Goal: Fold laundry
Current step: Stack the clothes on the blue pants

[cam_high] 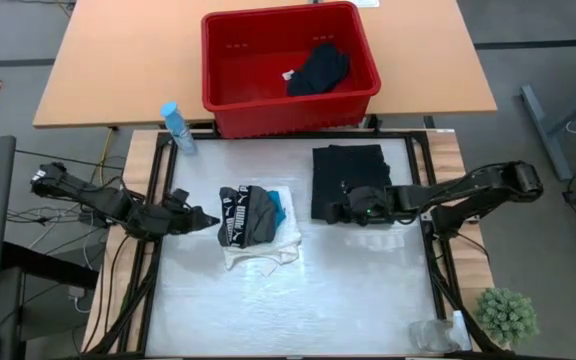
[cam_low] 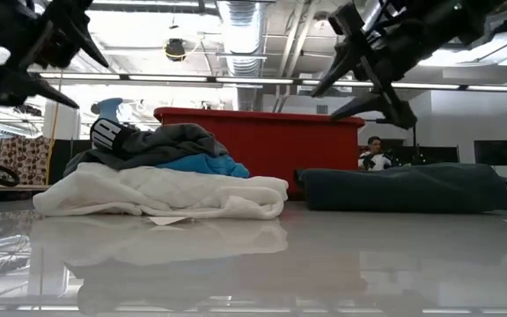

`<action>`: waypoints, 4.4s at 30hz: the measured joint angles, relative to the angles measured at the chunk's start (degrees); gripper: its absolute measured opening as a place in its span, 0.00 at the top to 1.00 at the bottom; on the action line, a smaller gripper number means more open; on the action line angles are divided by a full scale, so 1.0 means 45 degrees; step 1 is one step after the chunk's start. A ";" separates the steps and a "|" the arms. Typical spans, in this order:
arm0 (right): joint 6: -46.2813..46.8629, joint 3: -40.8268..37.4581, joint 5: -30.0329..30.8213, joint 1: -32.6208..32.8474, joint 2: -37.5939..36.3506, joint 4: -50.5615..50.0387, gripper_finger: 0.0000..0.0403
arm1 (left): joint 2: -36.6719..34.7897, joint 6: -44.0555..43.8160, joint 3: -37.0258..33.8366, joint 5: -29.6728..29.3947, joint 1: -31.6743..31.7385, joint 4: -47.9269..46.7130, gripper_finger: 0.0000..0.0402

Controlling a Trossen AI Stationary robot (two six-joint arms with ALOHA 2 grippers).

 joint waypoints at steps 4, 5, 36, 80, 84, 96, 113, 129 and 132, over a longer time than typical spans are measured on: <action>0.0026 -0.0028 -0.0899 -0.0211 0.0602 0.0521 0.42 | -0.0087 -0.0672 -0.1216 -0.0346 0.0015 0.1568 0.23; 0.0007 -0.0028 -0.1133 -0.0308 0.0751 0.0758 0.41 | -0.0121 -0.0784 -0.1428 -0.0306 0.0024 0.1764 0.23; 0.0030 0.1881 -0.5658 -0.2357 0.6229 0.3562 0.18 | -0.0660 -0.1481 -0.3036 -0.0200 0.1280 0.0834 0.23; -0.1932 0.4637 -0.3980 -0.3169 0.7134 -0.1603 0.18 | 0.5226 -0.1154 -0.4773 0.0718 0.3065 0.8908 0.24; -0.1928 0.5375 -0.4664 -0.2902 0.8200 -0.1521 0.18 | 0.5272 -0.1279 -0.4769 0.0568 0.3092 0.8971 0.24; -0.2465 0.6296 -0.5750 -0.2803 0.9170 -0.1579 0.19 | 0.6250 -0.0988 -0.4754 0.1124 0.3562 0.9640 0.25; -0.3706 0.6306 -0.6501 -0.2905 0.9175 -0.2442 0.19 | 0.5533 0.1844 -0.4313 0.4161 0.4613 0.7733 0.30; -0.3788 0.6272 -0.6778 -0.3031 0.9184 -0.2276 0.19 | 0.5920 0.1833 -0.3123 0.3688 0.4439 0.5638 0.30; -0.3774 0.6267 -0.6728 -0.2995 0.9184 -0.2184 0.19 | 0.6383 0.1754 -0.3133 0.3477 0.4391 0.6404 0.30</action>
